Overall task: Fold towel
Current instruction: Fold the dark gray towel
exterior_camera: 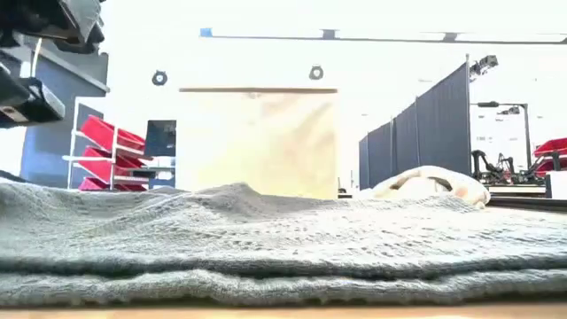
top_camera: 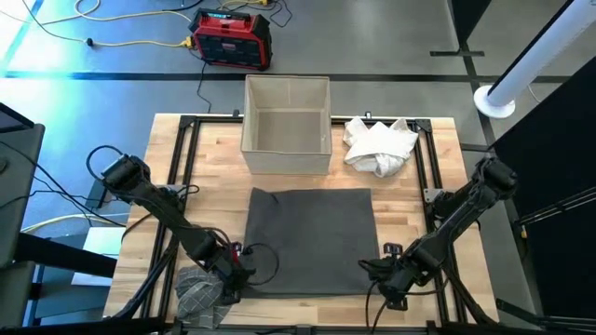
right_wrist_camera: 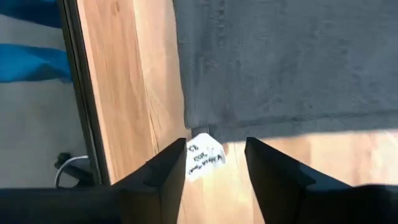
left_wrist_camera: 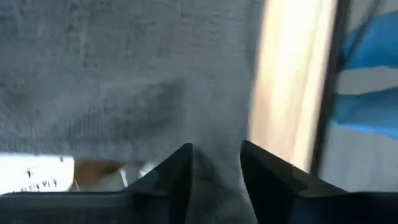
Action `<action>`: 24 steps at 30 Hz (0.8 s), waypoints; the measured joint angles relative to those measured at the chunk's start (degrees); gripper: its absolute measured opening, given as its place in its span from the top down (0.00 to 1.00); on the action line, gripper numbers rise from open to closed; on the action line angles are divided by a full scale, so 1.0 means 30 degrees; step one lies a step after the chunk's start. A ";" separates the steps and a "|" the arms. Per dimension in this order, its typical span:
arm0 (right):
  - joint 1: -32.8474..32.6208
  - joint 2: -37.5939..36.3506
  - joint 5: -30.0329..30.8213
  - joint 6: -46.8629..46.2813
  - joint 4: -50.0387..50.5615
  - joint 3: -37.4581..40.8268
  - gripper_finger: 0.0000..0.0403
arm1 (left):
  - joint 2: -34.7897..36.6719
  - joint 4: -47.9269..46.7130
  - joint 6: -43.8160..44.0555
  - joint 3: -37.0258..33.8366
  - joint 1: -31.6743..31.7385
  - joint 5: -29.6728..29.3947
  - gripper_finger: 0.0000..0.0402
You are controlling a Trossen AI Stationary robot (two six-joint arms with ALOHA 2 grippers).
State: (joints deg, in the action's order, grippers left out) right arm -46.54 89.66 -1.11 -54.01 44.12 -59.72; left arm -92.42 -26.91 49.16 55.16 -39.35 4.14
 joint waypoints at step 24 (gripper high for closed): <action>0.5558 -0.4173 1.2425 -0.2576 -0.6256 0.6824 1.00 | 0.4304 0.0351 -0.5458 -0.3749 0.7547 -0.9844 0.98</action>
State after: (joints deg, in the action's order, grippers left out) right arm -29.87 77.14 36.16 -61.73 25.35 -39.25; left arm -79.51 -25.86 32.79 43.91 -16.71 -25.39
